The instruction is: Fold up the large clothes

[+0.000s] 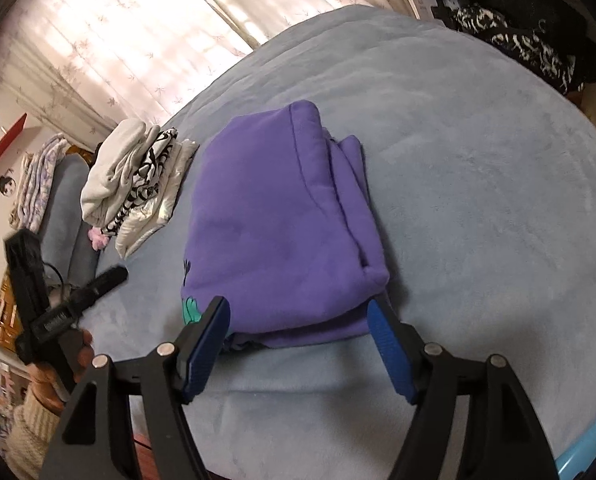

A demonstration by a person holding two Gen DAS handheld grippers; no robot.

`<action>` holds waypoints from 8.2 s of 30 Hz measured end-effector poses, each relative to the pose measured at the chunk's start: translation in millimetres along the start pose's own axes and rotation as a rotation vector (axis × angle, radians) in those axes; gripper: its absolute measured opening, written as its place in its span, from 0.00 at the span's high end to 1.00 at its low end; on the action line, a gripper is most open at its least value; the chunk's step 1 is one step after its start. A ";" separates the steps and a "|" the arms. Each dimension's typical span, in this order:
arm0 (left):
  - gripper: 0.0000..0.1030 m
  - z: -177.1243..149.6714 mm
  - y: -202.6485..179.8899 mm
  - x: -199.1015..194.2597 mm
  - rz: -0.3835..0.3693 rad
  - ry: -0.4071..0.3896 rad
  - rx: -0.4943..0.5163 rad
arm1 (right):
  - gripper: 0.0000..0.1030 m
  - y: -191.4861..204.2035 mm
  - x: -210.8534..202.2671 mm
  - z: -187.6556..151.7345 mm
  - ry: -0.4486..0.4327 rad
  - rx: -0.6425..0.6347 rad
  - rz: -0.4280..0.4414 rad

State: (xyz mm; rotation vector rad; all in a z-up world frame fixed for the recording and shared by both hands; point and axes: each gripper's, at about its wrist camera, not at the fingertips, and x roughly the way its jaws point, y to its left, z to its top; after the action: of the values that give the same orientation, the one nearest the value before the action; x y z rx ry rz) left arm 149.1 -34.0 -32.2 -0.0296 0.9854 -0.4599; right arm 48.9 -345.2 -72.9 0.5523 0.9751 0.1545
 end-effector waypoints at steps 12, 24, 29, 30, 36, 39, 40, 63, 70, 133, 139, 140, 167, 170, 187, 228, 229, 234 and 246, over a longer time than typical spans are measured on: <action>0.41 24.0 32.6 88.6 -0.151 0.144 -0.204 | 0.42 29.5 46.9 76.8 -0.038 -0.109 0.103; 0.32 40.7 28.0 121.1 -0.242 0.176 -0.206 | 0.70 63.7 171.8 101.7 0.221 -0.152 0.000; 0.00 44.9 21.4 145.4 -0.124 0.233 -0.227 | 0.65 57.8 179.9 102.5 0.257 -0.163 -0.061; 0.00 44.8 23.9 148.7 -0.136 0.242 -0.246 | 0.65 56.9 182.8 103.4 0.256 -0.165 -0.067; 0.00 40.8 25.4 149.3 -0.165 0.227 -0.257 | 0.63 59.3 189.6 105.2 0.242 -0.186 -0.093; 0.00 40.1 28.7 147.7 -0.171 0.216 -0.250 | 0.62 61.6 185.0 104.4 0.224 -0.191 -0.090; 0.00 40.2 27.3 144.7 -0.169 0.209 -0.242 | 0.60 62.1 181.6 104.1 0.216 -0.193 -0.085; 0.01 34.4 -0.4 82.3 -0.219 0.164 -0.109 | 0.33 26.2 90.3 100.2 0.197 -0.191 0.068; 0.01 23.4 6.8 105.5 -0.368 0.230 -0.196 | 0.24 -9.4 105.1 103.6 0.224 -0.081 0.121; 0.08 222.5 274.5 -291.0 -0.066 -0.393 -0.185 | 0.61 427.6 103.7 220.0 -0.100 -0.305 0.666; 0.08 294.9 361.7 -245.5 -0.043 -0.368 -0.184 | 0.61 473.0 202.4 278.8 -0.086 -0.272 0.688; 0.08 308.1 381.9 -229.5 -0.041 -0.352 -0.188 | 0.61 474.9 222.5 286.1 -0.077 -0.259 0.688; 0.00 303.6 443.9 -104.4 0.027 -0.254 -0.237 | 0.35 446.8 324.3 280.2 0.015 -0.276 0.421; 0.00 297.1 428.1 -117.1 0.026 -0.265 -0.208 | 0.35 445.1 304.1 276.1 -0.015 -0.293 0.407; 0.00 197.6 266.3 -234.0 0.079 -0.313 -0.171 | 0.35 415.4 140.9 190.2 0.021 -0.420 0.314; 0.00 1.2 15.8 -228.8 0.313 -0.249 -0.192 | 0.17 245.2 -50.7 -6.6 -0.185 -0.448 -0.120; 0.00 -0.5 14.0 -227.8 0.327 -0.253 -0.191 | 0.17 244.6 -50.1 -8.4 -0.186 -0.452 -0.123; 0.00 -8.6 10.3 -221.6 0.360 -0.249 -0.178 | 0.17 237.7 -43.9 -14.7 -0.173 -0.452 -0.129; 0.00 -13.4 2.5 -213.0 0.376 -0.242 -0.163 | 0.17 224.6 -40.4 -18.8 -0.163 -0.445 -0.144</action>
State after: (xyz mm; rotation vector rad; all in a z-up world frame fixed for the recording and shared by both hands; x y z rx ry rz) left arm 40.3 53.3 129.2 -0.0447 0.7654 -0.0279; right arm 37.3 -161.5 63.3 0.0836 0.7861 0.1887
